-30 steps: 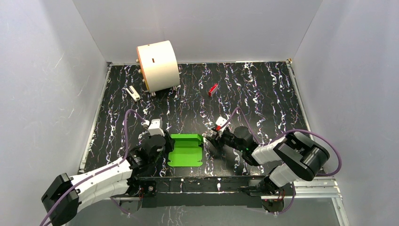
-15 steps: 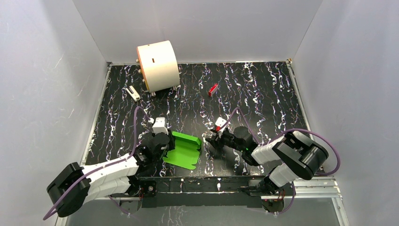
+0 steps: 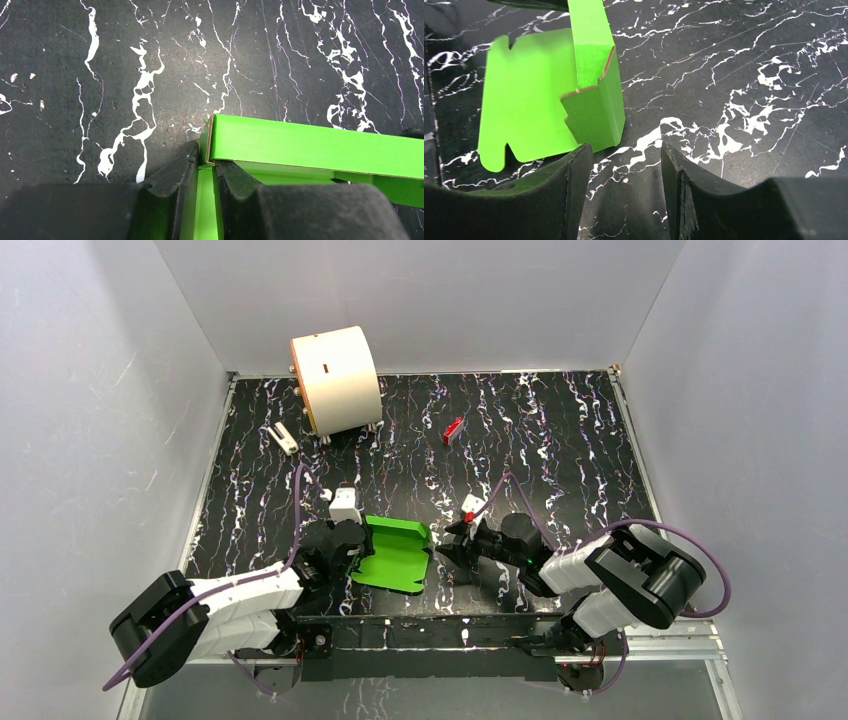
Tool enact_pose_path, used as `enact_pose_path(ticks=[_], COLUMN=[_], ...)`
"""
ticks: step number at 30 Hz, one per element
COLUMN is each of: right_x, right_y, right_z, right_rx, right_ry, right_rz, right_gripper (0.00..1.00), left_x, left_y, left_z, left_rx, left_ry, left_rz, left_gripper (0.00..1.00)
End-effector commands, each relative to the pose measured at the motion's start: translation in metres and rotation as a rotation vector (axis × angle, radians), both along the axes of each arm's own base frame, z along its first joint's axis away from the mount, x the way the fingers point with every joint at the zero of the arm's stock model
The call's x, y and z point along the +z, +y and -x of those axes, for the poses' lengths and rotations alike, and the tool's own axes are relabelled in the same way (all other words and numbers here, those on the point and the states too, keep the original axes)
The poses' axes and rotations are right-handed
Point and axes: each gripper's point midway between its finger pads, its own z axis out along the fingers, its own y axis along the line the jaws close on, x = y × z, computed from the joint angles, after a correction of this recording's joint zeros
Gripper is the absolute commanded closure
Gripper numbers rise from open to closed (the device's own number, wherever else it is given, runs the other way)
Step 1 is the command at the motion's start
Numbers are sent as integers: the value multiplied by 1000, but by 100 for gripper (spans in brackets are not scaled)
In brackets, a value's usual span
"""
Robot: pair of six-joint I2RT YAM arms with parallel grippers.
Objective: Fold the paper box
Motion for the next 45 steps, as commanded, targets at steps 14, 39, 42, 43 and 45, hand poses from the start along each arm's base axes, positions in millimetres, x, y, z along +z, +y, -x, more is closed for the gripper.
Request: enact_pose_path(ticks=[14, 39, 42, 43, 45], right_x=[33, 40, 41, 42, 42], right_y=[18, 16, 25, 28, 32], right_z=[-15, -20, -17, -17, -16], right_rx=[50, 239, 296, 307, 319], right_ry=[-144, -120, -100, -94, -86], right_rz=[-38, 64, 49, 42, 24], right_gripper=[44, 49, 49, 49, 49], left_x=[9, 6, 8, 7, 8], left_y=[-9, -10, -10, -11, -12], left_z=[-9, -9, -10, -9, -9], left_rx=[-51, -73, -72, -74, -78], left_ry=[-47, -36, -41, -40, -39], left_rz=[-50, -86, -82, -84, -83], left_gripper=[90, 91, 91, 91, 91])
